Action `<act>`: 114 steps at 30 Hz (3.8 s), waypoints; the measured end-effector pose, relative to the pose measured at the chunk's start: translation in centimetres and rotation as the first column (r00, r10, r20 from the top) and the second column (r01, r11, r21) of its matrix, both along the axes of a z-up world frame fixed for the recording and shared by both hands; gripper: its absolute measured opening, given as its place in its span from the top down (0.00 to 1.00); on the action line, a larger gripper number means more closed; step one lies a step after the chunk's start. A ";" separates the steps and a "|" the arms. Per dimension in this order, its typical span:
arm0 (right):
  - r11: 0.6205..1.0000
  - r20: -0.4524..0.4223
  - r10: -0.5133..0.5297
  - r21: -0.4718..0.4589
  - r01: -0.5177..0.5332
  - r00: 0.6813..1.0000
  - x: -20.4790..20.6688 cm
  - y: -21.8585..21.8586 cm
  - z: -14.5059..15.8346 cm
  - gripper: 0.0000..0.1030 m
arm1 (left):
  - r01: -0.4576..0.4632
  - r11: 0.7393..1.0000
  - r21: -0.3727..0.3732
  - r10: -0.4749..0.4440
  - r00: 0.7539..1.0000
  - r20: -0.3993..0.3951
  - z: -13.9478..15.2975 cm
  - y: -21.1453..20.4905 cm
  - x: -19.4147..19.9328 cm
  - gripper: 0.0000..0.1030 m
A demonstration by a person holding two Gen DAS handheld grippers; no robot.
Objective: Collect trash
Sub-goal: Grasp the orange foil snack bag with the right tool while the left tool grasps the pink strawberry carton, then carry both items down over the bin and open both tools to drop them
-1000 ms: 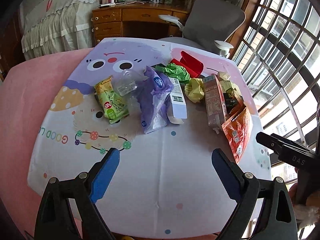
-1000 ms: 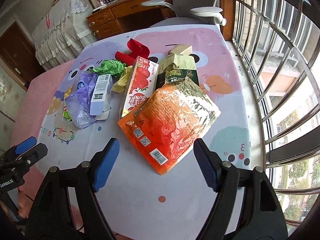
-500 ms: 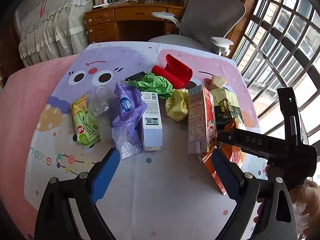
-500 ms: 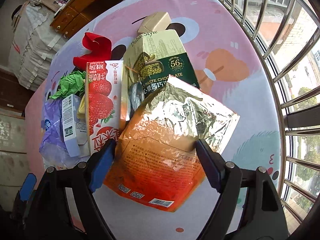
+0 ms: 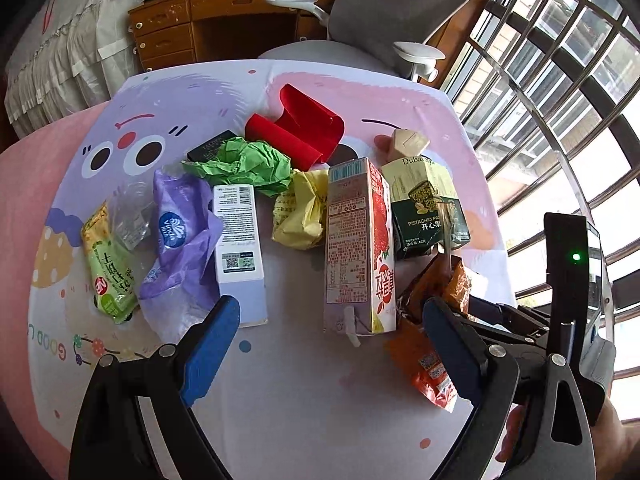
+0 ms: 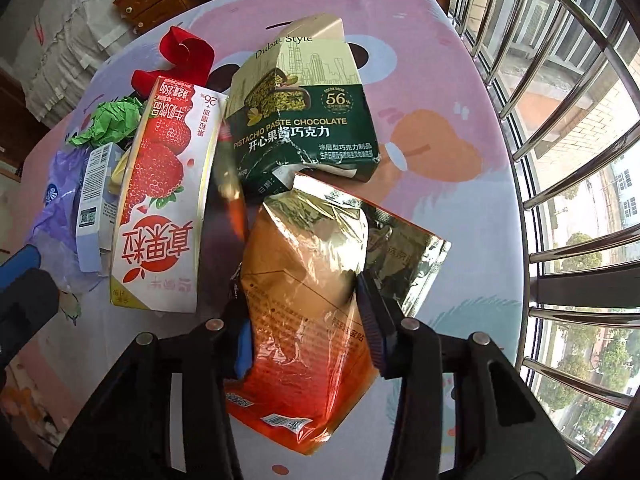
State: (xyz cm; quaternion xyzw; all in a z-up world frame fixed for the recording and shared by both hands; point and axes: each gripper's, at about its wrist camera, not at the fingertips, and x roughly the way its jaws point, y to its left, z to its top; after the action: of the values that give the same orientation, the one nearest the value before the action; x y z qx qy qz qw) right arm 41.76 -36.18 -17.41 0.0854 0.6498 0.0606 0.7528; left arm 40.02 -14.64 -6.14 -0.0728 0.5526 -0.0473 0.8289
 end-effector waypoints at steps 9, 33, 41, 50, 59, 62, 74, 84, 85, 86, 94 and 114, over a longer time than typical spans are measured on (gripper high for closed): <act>0.991 -0.017 -0.025 0.131 0.027 1.000 -0.7 -2.3 0.8 0.81 | -0.015 0.994 -0.109 -0.004 0.986 -0.168 -5.6 -0.9 5.1 0.16; 0.981 -0.032 -0.028 0.190 0.034 0.999 -4.5 -3.2 1.4 0.87 | 0.042 0.999 0.012 -0.039 0.978 -0.203 -6.6 -4.8 6.5 0.64; 0.973 -0.022 -0.020 0.230 0.025 1.000 -8.4 -1.3 3.4 0.89 | 0.089 0.996 -0.003 -0.089 0.993 -0.077 -1.0 -1.4 -1.3 0.64; 0.970 0.047 -0.057 0.238 0.044 0.997 -17.3 3.3 7.9 0.89 | 0.155 0.988 0.028 -0.155 0.987 0.033 3.5 6.2 -16.4 0.64; 0.973 0.063 -0.089 0.217 0.074 0.994 -30.0 11.6 11.0 0.89 | 0.213 0.977 0.028 -0.215 0.970 0.118 3.6 15.6 -31.3 0.64; 0.981 0.041 -0.068 0.185 0.059 0.997 -33.9 14.7 10.7 0.89 | 0.234 0.972 0.032 -0.236 0.964 0.123 2.3 17.8 -35.6 0.64; 0.994 -0.082 -0.066 0.085 0.073 0.994 -43.1 18.5 5.8 0.89 | 0.211 0.974 -0.079 -0.214 0.976 -0.041 -6.6 19.7 -43.4 0.64; 0.983 -0.199 -0.136 0.095 0.157 0.971 -45.6 18.2 -10.9 0.89 | 0.119 0.984 -0.135 -0.145 0.968 -0.205 -21.4 19.8 -43.7 0.63; 0.980 -0.206 -0.148 0.098 0.171 0.967 -45.7 18.0 -13.0 0.89 | 0.113 0.983 -0.144 -0.143 0.966 -0.216 -23.2 19.7 -43.7 0.63; 0.977 -0.213 -0.160 0.103 0.184 0.964 -45.7 17.9 -15.1 0.89 | 0.110 0.982 -0.151 -0.143 0.963 -0.229 -25.1 19.6 -43.7 0.63; 0.944 -0.227 -0.236 0.178 0.278 0.945 -44.4 15.9 -28.4 0.89 | 0.115 0.975 -0.188 -0.166 0.946 -0.280 -37.3 18.1 -42.4 0.63; 0.931 -0.216 -0.244 0.220 0.291 0.945 -41.9 13.3 -29.7 0.44 | 0.171 0.984 -0.051 -0.179 0.954 -0.240 -37.1 14.6 -37.8 0.23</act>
State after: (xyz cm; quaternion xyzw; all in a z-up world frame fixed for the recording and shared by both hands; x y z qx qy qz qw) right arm -0.10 -22.89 -47.08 0.2723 0.6863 0.0300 0.6737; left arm 2.18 -0.07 -43.23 -0.0412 0.6537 -0.1194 0.7461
